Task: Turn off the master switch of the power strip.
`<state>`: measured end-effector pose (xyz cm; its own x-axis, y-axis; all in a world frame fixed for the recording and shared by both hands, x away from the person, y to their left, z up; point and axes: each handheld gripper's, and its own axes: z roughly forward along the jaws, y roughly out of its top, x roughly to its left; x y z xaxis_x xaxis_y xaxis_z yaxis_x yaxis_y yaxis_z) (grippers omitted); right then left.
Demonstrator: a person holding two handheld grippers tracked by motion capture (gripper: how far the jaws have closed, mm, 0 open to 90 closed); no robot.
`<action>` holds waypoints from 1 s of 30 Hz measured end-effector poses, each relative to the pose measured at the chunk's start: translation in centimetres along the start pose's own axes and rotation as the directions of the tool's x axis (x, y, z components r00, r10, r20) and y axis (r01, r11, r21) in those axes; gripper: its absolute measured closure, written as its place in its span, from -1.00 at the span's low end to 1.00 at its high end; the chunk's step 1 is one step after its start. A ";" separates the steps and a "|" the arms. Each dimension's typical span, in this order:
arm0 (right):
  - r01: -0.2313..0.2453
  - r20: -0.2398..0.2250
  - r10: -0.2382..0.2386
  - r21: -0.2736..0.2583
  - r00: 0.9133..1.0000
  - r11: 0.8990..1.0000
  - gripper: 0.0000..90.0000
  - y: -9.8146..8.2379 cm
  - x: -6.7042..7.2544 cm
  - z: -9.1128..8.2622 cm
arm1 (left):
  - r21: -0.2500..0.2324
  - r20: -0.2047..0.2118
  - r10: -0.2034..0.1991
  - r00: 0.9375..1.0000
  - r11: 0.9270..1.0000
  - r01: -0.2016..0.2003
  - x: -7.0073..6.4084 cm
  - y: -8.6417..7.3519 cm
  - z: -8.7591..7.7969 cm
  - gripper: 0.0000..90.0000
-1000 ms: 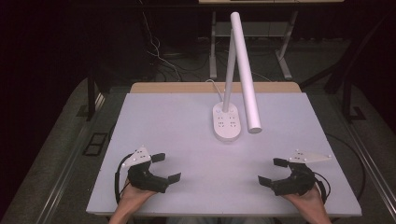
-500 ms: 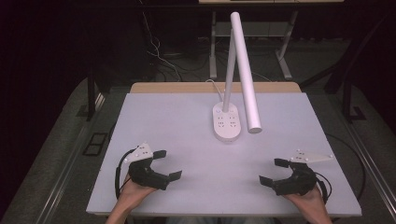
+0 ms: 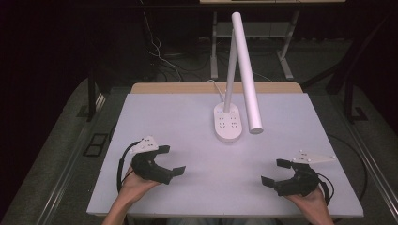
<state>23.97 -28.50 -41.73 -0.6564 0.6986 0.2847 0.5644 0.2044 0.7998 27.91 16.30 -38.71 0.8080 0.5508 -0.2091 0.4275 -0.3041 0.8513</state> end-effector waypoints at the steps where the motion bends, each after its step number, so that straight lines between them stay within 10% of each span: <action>1: 0.000 0.000 0.000 0.000 1.000 1.000 -1.00 0.0 0.0 0.0 | 0.002 0.001 0.000 1.000 1.000 0.000 0.0 0.2 0.0 -1.00; 30: -0.011 -0.001 0.011 0.002 1.000 1.000 -1.00 -0.1 -0.2 -0.1 | 0.052 -0.007 0.015 1.000 0.999 -0.015 2.1 4.3 2.0 -1.00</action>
<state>24.03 -28.71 -41.78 -0.6510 0.6999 0.2938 0.5721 0.1981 0.7959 32.28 14.59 -36.42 0.8116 0.5516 -0.1926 0.4361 -0.3525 0.8280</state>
